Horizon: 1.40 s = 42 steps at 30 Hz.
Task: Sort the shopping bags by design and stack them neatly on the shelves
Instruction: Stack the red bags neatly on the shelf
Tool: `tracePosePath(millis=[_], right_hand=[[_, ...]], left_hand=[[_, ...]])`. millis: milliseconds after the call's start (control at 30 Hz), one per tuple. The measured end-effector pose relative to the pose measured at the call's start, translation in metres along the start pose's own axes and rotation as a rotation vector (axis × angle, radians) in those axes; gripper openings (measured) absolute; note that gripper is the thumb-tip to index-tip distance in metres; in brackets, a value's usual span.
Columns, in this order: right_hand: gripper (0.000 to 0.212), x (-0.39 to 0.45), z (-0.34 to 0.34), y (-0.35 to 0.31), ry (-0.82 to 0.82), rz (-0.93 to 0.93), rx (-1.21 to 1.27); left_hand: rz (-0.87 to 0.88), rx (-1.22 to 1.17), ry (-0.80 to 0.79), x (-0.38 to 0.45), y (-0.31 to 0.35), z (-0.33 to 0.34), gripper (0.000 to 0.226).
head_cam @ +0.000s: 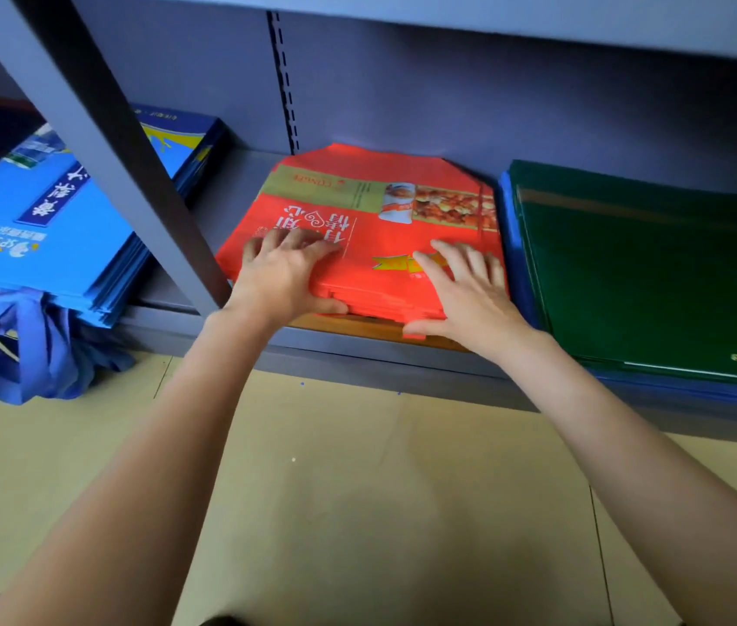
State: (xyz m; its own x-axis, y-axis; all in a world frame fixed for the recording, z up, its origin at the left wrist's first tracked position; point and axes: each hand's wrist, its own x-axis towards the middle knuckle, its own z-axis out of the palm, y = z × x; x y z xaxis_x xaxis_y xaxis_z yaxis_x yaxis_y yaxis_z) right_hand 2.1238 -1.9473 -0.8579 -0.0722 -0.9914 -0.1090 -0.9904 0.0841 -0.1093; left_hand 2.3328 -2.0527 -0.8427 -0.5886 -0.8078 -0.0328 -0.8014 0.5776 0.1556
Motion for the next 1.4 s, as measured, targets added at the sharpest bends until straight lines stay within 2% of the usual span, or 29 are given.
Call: tracePosePath(millis=[133, 233, 400, 500, 600, 667, 733, 800, 900, 967, 1100, 1233, 1333, 1400], right_hand=[[0.077, 0.001, -0.008, 0.006, 0.137, -0.054, -0.105], [0.071, 0.001, -0.016, 0.008, 0.173, -0.088, -0.140], [0.088, 0.001, -0.018, 0.016, 0.014, -0.075, 0.011], [0.098, -0.002, -0.017, 0.019, -0.076, -0.018, 0.143], [0.104, -0.004, -0.014, 0.018, -0.103, 0.001, 0.139], [0.100, -0.004, -0.013, 0.016, -0.077, -0.008, 0.118], [0.091, -0.004, -0.013, 0.015, -0.011, -0.043, 0.117], [0.080, -0.005, -0.017, 0.013, 0.100, -0.085, 0.110], [0.068, -0.003, -0.027, 0.011, 0.261, -0.114, 0.069], [0.069, -0.002, -0.037, 0.011, 0.267, -0.131, 0.042], [0.084, 0.002, -0.052, 0.005, 0.149, -0.127, 0.007], [0.077, 0.004, -0.054, -0.004, 0.249, -0.088, -0.006], [0.072, 0.008, -0.050, -0.011, 0.315, -0.063, -0.115], [0.062, 0.012, -0.045, -0.015, 0.409, -0.022, -0.194]], left_hand=[[0.056, -0.003, 0.059, -0.002, 0.001, 0.006, 0.076], [0.085, 0.044, 0.008, 0.000, 0.007, 0.006, 0.079], [0.156, 0.200, 0.044, 0.006, 0.016, 0.002, 0.089], [0.202, 0.247, 0.002, 0.007, 0.033, 0.009, 0.097], [0.202, 0.245, -0.005, 0.010, 0.041, 0.018, 0.094], [0.213, 0.236, 0.013, 0.009, 0.037, 0.019, 0.089], [0.280, 0.203, 0.113, 0.009, 0.031, 0.017, 0.081], [0.359, 0.197, 0.287, 0.012, 0.025, 0.015, 0.069], [0.392, 0.230, 0.479, 0.019, 0.021, 0.012, 0.054], [0.400, 0.230, 0.562, 0.019, 0.023, 0.005, 0.043], [0.377, 0.236, 0.599, 0.019, 0.022, -0.001, 0.039], [0.352, 0.264, 0.641, 0.021, 0.022, -0.002, 0.035], [0.358, 0.279, 0.653, 0.022, 0.023, -0.003, 0.033], [0.340, 0.274, 0.652, 0.023, 0.026, -0.005, 0.032]])
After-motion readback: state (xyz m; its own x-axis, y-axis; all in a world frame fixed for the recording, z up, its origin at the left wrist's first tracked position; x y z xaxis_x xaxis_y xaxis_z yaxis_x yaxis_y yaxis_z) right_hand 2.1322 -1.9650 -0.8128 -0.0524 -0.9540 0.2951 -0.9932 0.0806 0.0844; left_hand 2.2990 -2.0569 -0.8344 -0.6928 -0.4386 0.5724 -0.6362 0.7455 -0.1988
